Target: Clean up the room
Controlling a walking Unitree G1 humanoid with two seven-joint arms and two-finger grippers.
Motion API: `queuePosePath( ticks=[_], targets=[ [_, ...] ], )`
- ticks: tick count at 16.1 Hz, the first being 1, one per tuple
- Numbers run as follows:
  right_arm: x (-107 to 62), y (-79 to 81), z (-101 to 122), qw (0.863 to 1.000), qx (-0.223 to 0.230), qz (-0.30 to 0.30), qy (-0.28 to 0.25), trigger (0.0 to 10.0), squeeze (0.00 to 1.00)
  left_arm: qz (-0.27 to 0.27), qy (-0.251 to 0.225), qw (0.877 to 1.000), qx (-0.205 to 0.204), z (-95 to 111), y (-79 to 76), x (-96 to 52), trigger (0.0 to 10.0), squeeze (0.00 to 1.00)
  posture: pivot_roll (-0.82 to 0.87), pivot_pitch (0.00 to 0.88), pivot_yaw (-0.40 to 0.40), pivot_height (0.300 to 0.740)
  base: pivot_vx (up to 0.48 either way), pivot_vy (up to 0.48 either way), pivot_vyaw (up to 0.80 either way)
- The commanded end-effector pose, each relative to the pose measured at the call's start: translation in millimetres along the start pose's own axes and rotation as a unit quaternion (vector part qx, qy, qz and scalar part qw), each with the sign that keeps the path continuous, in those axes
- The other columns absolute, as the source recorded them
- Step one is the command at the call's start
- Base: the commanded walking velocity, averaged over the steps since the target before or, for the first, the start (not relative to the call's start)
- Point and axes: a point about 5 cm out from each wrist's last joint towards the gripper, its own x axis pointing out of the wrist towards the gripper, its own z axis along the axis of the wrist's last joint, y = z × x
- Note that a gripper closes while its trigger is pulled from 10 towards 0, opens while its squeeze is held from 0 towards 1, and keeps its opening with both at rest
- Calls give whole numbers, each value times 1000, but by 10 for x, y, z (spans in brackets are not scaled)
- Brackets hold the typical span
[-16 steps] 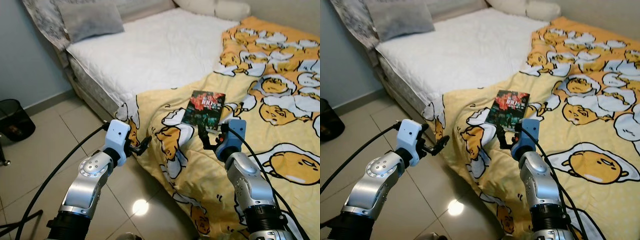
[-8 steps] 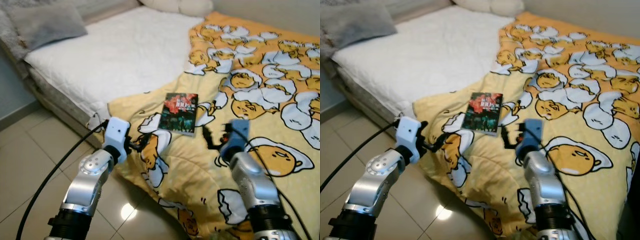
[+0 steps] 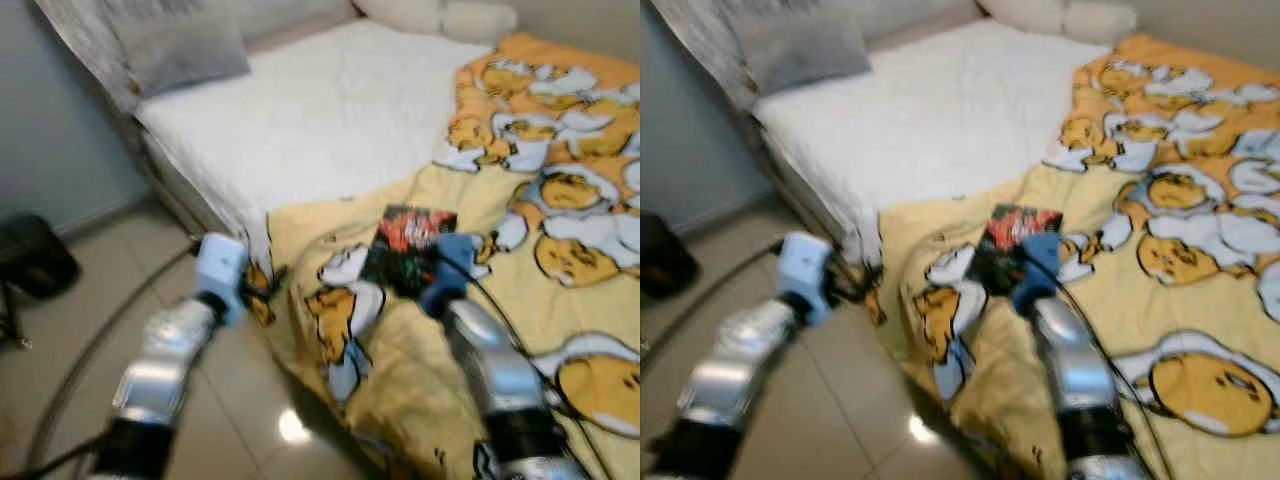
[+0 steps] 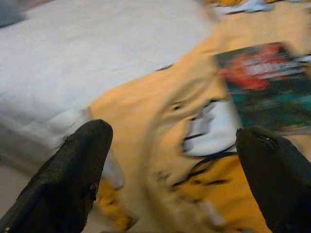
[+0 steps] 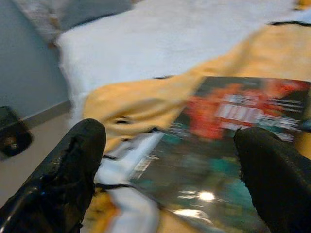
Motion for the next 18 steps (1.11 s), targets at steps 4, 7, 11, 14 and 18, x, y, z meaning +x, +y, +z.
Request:
queuePosePath(
  ticks=[4, 7, 11, 14, 18],
  targets=[
    [15, 44, 34, 1000, 10, 9, -3, 10000, 0, 7, 6, 1000, 13, 4, 58, -26, 10000, 0, 19, 0, 46, 740, 0, 0, 0],
    [2, 41, 15, 999, 29, 13, 1, 10000, 24, 2, 8, 1000, 21, 2, 46, -27, 10000, 0, 21, 0, 44, 740, 0, 0, 0],
    [17, -54, -76, 999, 35, -19, 10, 10000, 1000, -35, 22, 999, 31, -42, -3, -78, 10000, 0, 22, 0, 58, 740, 0, 0, 0],
    [151, -241, -117, 992, 66, -97, 38, 10000, 1000, -93, 30, 994, 41, -57, -51, -103, 10000, 0, 33, 0, 62, 740, 0, 0, 0],
    [202, -567, -173, 970, 154, -179, 59, 10000, 1000, -198, 69, 976, 55, -158, -138, -265, 10000, 0, 51, 0, 59, 740, 0, 0, 0]
  ],
)
